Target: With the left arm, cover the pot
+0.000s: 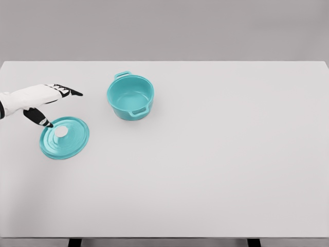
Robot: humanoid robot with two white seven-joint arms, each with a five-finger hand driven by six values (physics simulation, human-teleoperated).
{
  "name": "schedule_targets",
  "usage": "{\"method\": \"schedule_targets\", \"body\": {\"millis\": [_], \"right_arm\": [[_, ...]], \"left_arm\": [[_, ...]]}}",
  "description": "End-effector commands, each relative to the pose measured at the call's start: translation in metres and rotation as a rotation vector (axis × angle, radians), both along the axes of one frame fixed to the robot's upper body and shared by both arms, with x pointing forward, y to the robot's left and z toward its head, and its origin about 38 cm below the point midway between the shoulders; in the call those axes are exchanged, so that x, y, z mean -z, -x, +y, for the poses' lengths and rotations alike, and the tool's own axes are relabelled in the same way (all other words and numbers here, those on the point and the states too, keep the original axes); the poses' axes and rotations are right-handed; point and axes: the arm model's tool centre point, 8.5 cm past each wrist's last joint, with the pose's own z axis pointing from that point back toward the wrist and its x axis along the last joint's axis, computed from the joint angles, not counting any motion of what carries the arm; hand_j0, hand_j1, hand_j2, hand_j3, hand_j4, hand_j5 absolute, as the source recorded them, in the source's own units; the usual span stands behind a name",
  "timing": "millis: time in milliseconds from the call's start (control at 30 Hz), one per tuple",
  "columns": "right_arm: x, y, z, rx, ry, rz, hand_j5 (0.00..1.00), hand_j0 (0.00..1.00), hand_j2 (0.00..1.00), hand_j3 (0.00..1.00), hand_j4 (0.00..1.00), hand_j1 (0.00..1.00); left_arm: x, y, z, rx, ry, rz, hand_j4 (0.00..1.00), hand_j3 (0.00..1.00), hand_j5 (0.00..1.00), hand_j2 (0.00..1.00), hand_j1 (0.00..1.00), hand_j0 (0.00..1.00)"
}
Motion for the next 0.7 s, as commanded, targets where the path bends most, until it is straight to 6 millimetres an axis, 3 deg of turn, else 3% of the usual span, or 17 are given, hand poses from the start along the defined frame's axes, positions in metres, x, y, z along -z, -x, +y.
{"method": "schedule_targets", "body": {"millis": [0, 333, 467, 533, 567, 600, 633, 667], "right_arm": [[0.000, 0.000, 0.000, 0.000, -0.001, -0.001, 1.00, 1.00, 1.00, 1.00, 1.00, 1.00], [0.000, 0.001, -0.001, 0.003, 0.013, 0.004, 1.00, 1.00, 1.00, 1.00, 1.00, 1.00], [0.000, 0.000, -0.001, 0.003, 0.013, 0.002, 1.00, 1.00, 1.00, 1.00, 1.00, 1.00], [0.000, 0.001, -0.001, 0.003, 0.013, 0.004, 1.00, 1.00, 1.00, 1.00, 1.00, 1.00], [0.000, 0.001, -0.001, 0.003, 0.013, 0.004, 1.00, 1.00, 1.00, 1.00, 1.00, 1.00], [0.000, 0.001, -0.001, 0.003, 0.013, 0.004, 1.00, 1.00, 1.00, 1.00, 1.00, 1.00], [0.000, 0.001, -0.001, 0.003, 0.013, 0.004, 1.00, 1.00, 1.00, 1.00, 1.00, 1.00], [0.000, 0.001, -0.001, 0.003, 0.013, 0.004, 1.00, 1.00, 1.00, 1.00, 1.00, 1.00]], "left_arm": [[-0.001, 0.000, 0.001, -0.002, 0.003, 0.000, 1.00, 1.00, 1.00, 1.00, 1.00, 1.00], [-0.015, 0.001, 0.018, -0.022, -0.036, -0.017, 1.00, 1.00, 1.00, 1.00, 1.00, 1.00], [-0.024, 0.013, 0.039, 0.027, -0.037, -0.001, 1.00, 1.00, 1.00, 1.00, 1.00, 1.00], [0.009, 0.006, 0.033, 0.076, -0.124, 0.180, 1.00, 1.00, 1.00, 1.00, 1.00, 1.00], [0.018, 0.014, 0.038, 0.107, -0.196, 0.236, 1.00, 1.00, 1.00, 1.00, 1.00, 1.00], [0.015, 0.015, 0.041, 0.115, -0.222, 0.243, 1.00, 1.00, 1.00, 1.00, 1.00, 1.00], [-0.002, 0.013, 0.054, 0.088, -0.240, 0.218, 1.00, 1.00, 1.00, 1.00, 1.00, 1.00], [-0.006, 0.012, 0.050, 0.100, -0.240, 0.205, 1.00, 1.00, 1.00, 1.00, 1.00, 1.00]]}}
